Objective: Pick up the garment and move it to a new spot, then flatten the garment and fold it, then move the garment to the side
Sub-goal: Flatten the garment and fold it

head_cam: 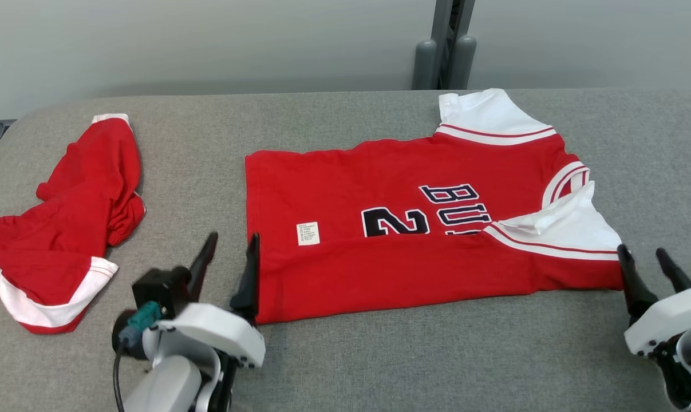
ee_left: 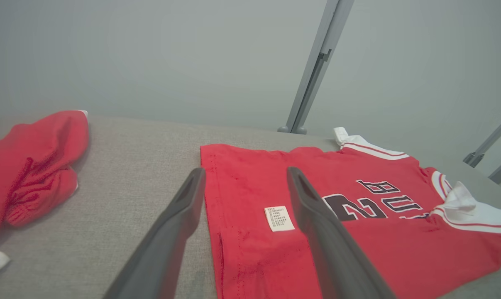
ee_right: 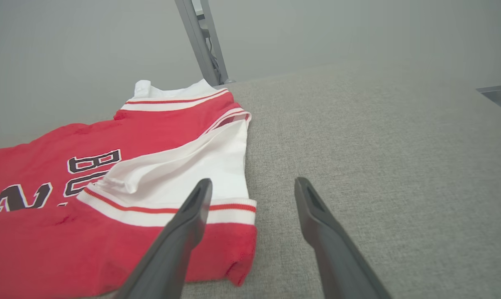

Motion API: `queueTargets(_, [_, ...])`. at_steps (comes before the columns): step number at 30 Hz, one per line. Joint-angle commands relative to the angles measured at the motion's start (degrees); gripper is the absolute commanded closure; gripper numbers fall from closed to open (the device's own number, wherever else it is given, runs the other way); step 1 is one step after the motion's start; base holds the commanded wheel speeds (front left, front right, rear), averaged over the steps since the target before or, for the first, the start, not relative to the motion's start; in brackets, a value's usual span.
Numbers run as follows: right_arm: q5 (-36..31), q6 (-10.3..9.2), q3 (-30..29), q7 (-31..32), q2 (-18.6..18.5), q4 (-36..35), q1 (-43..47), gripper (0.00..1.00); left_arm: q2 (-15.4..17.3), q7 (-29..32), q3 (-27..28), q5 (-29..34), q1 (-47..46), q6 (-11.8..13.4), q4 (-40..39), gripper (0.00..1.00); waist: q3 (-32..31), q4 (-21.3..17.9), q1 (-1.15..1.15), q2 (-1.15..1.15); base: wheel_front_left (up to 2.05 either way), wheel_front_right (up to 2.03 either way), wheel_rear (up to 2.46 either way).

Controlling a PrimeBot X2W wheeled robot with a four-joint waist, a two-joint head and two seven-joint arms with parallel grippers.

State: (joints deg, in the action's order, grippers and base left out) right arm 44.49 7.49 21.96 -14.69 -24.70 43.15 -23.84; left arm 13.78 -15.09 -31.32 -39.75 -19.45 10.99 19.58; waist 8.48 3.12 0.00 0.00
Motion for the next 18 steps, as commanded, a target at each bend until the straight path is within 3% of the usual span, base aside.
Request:
queueTargets(1, [-0.46, 0.01, -0.56, -0.50, 0.73, 0.13, 1.25, 0.00, -0.40, -0.06, 0.30, 0.60, 1.54, -0.09, 0.31, 0.00, -0.19, -0.19, 0.00, 0.00, 0.00, 0.00, 0.00])
queueTargets(6, [-0.28, 0.01, -2.14, -0.57, 3.07, 0.86, 2.93, 0.00, -1.81, -0.02, -0.19, -1.11, 4.34, -2.62, 3.20, 0.00, -0.09, -0.31, 0.00, 0.00, 0.00, 0.00, 0.00])
queueTargets(18, [1.57, 0.01, -0.52, 0.68, 3.92, 2.68, 1.44, 0.00, -3.14, 3.40, -3.44, 0.00, 2.05, -2.42, 11.94, 0.00, 1.02, 0.26, 0.00, 0.00, 0.00, 0.00, 0.00])
